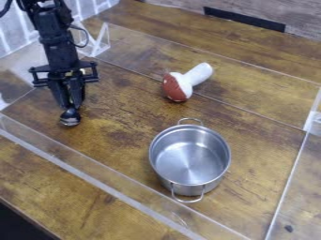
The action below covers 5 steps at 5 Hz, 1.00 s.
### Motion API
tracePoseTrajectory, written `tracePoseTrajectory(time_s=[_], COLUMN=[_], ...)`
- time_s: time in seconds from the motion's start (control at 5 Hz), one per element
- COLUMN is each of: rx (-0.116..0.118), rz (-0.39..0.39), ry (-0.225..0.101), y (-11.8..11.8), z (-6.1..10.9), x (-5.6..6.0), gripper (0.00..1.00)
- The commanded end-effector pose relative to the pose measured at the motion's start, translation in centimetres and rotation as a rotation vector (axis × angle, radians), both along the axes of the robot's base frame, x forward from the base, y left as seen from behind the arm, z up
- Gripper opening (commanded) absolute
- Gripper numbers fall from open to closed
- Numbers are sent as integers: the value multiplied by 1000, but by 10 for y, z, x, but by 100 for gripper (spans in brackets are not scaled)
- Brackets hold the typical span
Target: Move the green spoon to the right
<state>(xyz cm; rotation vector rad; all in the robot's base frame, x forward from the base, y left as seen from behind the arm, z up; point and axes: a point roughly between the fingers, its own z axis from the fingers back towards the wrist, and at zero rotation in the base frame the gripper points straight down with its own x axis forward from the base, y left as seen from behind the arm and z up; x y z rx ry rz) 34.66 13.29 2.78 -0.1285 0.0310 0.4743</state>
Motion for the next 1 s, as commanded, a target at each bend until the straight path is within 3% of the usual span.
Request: tracePoseTrajectory(time_s=[0.0,0.8], rx=[16,-7], rz=[-19,-26], ry=[-48,-25], y=[3,2], z=[16,17], x=[10,14], gripper=[0,0])
